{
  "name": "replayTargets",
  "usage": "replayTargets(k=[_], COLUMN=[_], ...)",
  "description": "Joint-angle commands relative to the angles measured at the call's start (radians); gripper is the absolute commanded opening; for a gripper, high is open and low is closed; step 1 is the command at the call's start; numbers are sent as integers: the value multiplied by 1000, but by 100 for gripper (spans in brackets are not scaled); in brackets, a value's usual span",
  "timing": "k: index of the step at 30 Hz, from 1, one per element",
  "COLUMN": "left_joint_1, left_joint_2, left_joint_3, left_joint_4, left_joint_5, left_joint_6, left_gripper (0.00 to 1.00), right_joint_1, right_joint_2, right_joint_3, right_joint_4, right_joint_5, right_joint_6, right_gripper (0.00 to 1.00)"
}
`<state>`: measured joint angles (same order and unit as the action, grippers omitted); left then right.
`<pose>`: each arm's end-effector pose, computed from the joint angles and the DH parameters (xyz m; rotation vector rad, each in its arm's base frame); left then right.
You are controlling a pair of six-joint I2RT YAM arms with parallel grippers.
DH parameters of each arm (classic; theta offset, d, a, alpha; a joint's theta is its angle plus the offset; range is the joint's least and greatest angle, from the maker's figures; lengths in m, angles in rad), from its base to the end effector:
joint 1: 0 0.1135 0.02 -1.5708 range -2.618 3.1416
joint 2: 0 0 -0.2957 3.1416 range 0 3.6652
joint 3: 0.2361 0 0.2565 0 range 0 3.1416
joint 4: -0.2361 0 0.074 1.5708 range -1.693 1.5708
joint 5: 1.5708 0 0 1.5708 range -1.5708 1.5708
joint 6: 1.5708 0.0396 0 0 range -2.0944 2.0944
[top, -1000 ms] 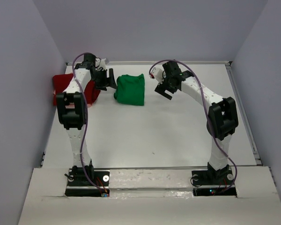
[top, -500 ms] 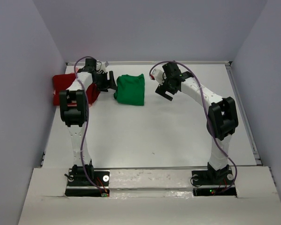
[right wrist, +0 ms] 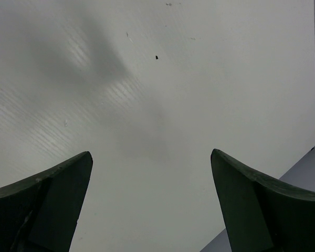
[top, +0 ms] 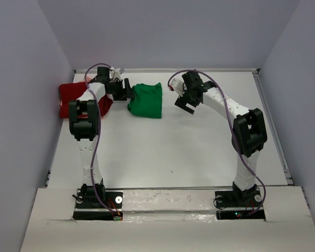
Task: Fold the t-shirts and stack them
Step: Put the neatly folded tshirt into the corner of the board with the left arm
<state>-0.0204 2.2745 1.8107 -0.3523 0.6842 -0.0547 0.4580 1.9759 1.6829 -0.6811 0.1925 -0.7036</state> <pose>0.5323 -0.0359 0.2048 0.2833 2.2900 -0.8471 0.4124 0.1948 0.2773 -1.3369 2.1752 -0.3407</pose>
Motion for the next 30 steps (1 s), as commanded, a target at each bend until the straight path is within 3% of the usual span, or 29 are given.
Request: replayTargets(k=[1, 5, 11, 19, 30], left_joint_1=[-18, -16, 13, 13, 13], left_joint_2=[-27, -33, -99, -124, -115], left_joint_3=[-33, -19, -57, -33, -96], left_joint_4=[87, 70, 51, -100, -59], left_joint_5=[118, 201, 280, 157, 164], left_joint_6=[-42, -31, 0, 124, 113], left_gripper=[74, 65, 66, 71, 71], right_joint_1=[4, 4, 4, 4, 4], right_joint_2=[-12, -14, -17, -12, -15], right_joint_3=[-14, -23, -34, -26, -41], right_joint_4=[29, 32, 40, 38, 38], right_joint_5=[28, 35, 39, 38, 30], right_joint_6=[-13, -19, -19, -17, -19], right_gripper=[100, 100, 100, 100, 100])
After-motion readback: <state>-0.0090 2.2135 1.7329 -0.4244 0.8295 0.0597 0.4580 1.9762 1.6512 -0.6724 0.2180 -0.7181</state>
